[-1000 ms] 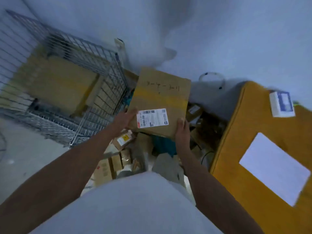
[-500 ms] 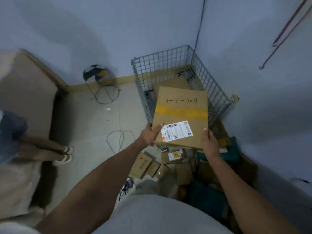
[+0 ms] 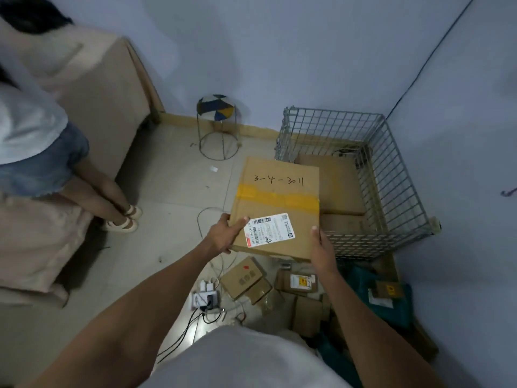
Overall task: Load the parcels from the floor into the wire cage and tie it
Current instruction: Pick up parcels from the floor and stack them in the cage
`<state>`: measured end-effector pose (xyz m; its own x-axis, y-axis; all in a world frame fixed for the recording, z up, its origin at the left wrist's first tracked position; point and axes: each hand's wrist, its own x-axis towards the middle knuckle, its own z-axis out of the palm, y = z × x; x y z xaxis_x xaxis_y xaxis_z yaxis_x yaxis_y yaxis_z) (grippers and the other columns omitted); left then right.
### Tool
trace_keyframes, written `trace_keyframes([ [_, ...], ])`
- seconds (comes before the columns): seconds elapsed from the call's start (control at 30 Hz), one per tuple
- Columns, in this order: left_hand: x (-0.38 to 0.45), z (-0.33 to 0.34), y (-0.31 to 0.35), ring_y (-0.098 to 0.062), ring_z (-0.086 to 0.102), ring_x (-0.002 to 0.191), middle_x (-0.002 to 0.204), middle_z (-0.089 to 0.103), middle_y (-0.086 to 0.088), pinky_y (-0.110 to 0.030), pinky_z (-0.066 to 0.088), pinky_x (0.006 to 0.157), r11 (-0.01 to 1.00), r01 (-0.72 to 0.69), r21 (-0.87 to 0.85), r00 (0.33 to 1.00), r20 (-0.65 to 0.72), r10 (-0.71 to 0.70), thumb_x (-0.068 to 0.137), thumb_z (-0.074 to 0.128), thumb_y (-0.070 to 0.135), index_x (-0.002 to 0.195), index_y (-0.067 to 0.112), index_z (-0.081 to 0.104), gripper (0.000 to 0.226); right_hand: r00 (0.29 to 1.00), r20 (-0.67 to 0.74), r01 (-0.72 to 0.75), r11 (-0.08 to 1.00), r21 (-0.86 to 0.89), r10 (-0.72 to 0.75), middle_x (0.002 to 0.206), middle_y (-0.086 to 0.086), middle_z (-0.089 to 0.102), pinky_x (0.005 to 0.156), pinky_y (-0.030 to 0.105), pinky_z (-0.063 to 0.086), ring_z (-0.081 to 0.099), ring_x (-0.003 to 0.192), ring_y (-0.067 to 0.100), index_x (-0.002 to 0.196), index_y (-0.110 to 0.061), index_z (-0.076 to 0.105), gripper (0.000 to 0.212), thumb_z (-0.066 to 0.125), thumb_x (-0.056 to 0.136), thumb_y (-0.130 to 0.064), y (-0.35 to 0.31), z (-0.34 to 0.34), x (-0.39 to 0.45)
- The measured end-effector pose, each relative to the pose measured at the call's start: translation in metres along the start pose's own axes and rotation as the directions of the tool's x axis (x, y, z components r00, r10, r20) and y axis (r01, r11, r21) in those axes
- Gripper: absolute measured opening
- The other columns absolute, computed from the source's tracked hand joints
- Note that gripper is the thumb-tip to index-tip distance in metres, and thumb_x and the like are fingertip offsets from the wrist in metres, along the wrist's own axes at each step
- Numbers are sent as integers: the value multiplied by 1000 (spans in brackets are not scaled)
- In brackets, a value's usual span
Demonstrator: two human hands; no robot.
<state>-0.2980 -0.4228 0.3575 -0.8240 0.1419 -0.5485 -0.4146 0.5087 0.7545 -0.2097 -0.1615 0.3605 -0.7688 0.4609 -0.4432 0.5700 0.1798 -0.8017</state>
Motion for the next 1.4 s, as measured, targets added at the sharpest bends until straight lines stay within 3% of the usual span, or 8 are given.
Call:
trace_keyframes([
  [0.2, 5, -52, -20, -28, 75, 86, 111, 71, -9, -47, 65, 66, 997, 20, -70, 998, -54, -24, 92, 55, 72, 137, 17, 43, 72, 993, 76, 93, 991, -94, -86, 116, 3, 65, 88, 44, 57, 65, 97, 20, 138, -27, 53, 63, 27, 100, -69, -43, 48, -6],
  [0.47, 23, -91, 10, -23, 75, 77, 106, 70, -4, -37, 62, 59, 986, -47, -161, 986, -168, 20, 94, 53, 70, 131, 20, 42, 64, 966, 108, 250, 956, -152, -236, 95, -11, 63, 64, 19, 42, 61, 86, 7, 125, -19, 61, 48, 31, 107, -52, -133, 65, 31],
  [0.6, 46, -123, 9, -24, 76, 75, 106, 72, -6, -38, 63, 58, 986, -38, -165, 976, -216, 2, 88, 52, 78, 131, 20, 44, 73, 952, 143, 293, 940, -173, -270, 102, -2, 66, 80, 30, 48, 63, 96, 15, 120, -20, 63, 52, 28, 106, -57, -154, 98, 56],
  [0.7, 65, -141, 2, -23, 76, 68, 99, 74, -5, -41, 64, 60, 993, -10, -114, 976, -216, -15, 91, 50, 75, 127, 18, 44, 68, 956, 213, 240, 955, -173, -202, 107, -1, 65, 66, 18, 55, 63, 90, 12, 126, -22, 58, 53, 27, 105, -60, -151, 124, 81],
  [0.87, 129, -167, -12, -21, 76, 64, 97, 74, -4, -47, 65, 65, 998, 59, -9, 982, -179, -59, 90, 43, 80, 126, 19, 41, 71, 932, 343, 178, 973, -147, -119, 107, 1, 66, 72, 47, 64, 68, 86, 17, 134, -28, 49, 48, 29, 104, -60, -155, 176, 149],
  [1.03, 244, -199, 26, -20, 75, 63, 97, 74, -2, -46, 65, 65, 993, 92, 73, 974, -214, -74, 82, 38, 90, 123, 21, 43, 81, 944, 308, 155, 981, -113, -114, 106, -2, 65, 56, 16, 48, 62, 80, 6, 131, -26, 53, 43, 28, 108, -52, -201, 218, 254],
  [1.23, 353, -218, 78, -24, 74, 63, 92, 73, -6, -46, 64, 64, 962, 199, 186, 966, -200, -161, 76, 34, 97, 119, 25, 44, 84, 976, 217, 3, 996, -88, 16, 105, 11, 64, 83, 49, 57, 66, 93, 28, 107, -53, 60, 26, 38, 100, -66, -224, 234, 347],
  [1.4, 426, -232, 108, -31, 73, 74, 94, 72, -11, -51, 63, 72, 923, 197, 331, 974, -173, -146, 81, 30, 88, 124, 21, 43, 80, 971, 197, -131, 991, -38, 136, 104, 9, 63, 61, 43, 62, 65, 83, 18, 115, -21, 59, 41, 38, 105, -55, -257, 238, 397],
])
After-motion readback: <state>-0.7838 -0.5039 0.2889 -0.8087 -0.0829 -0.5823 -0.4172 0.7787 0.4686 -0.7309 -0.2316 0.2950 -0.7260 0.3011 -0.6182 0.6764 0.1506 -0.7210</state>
